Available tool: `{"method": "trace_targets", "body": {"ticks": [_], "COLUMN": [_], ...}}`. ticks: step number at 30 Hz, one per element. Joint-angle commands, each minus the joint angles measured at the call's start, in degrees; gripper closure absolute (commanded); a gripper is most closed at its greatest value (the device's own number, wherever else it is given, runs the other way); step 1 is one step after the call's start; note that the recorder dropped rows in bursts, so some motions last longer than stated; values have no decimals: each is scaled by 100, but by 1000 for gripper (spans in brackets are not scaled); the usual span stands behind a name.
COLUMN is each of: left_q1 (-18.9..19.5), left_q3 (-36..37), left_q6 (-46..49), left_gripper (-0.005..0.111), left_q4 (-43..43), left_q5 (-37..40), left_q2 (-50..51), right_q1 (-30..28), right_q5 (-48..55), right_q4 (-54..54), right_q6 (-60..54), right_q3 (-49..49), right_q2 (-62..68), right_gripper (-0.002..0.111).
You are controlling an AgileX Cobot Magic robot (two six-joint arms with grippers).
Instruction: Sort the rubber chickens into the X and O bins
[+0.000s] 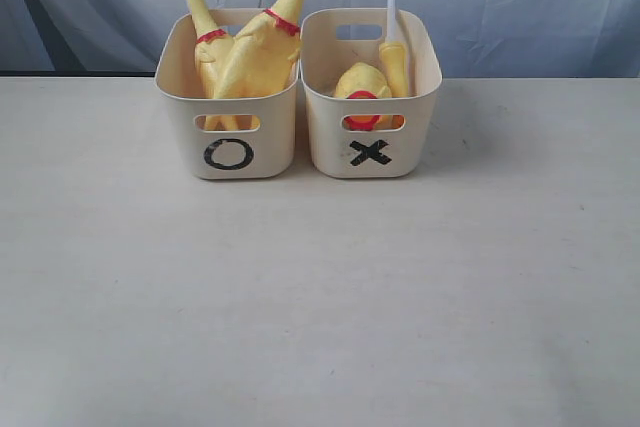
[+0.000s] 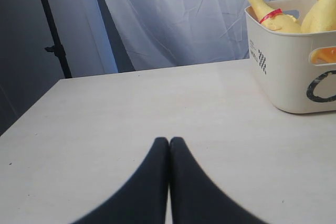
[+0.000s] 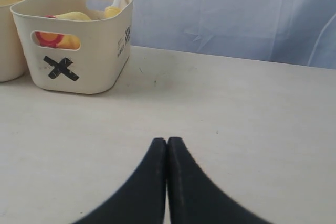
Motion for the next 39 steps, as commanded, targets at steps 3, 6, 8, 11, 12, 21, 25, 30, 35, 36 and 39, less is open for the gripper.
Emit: {"method": "trace_targets", "body": {"ticks": [3,6,8,11,12,21,25,30,35,36,39], "left_q1": [8,8,8,8,8,8,8,8,8,8,8], "left_q3": [26,26,26,26,26,26,26,26,26,26,26], "left_q6": [8,8,8,8,8,8,8,8,8,8,8], "left_gripper": [107,107,107,107,107,107,107,107,107,107,107], "left_q4": [2,2,2,2,2,2,2,2,2,2,2], "left_q5": [-3,-3,-3,-3,-3,-3,-3,-13,-13,-13,-13], "left_q2": [-28,-28,-28,-28,-28,-28,-28,-28,-28,-28,-28], "right_q1": [-32,-32,-32,-32,-32,-32,-32,-32,-32,-32,-32], "right_q5": [-27,-27,-27,-27,-27,-27,-27,-27,-27,-27,-27], "right_q4": [259,327,327,327,327,327,327,327,327,327,327], "right_q6": [4,4,4,4,4,4,4,4,4,4,4], "right_q3": [41,41,41,41,41,41,41,41,41,41,41], "right_q2": [-35,-35,-35,-35,-35,-35,-35,-35,-35,-35,-35], "right_gripper": [108,108,108,108,108,108,108,108,108,108,108]}}
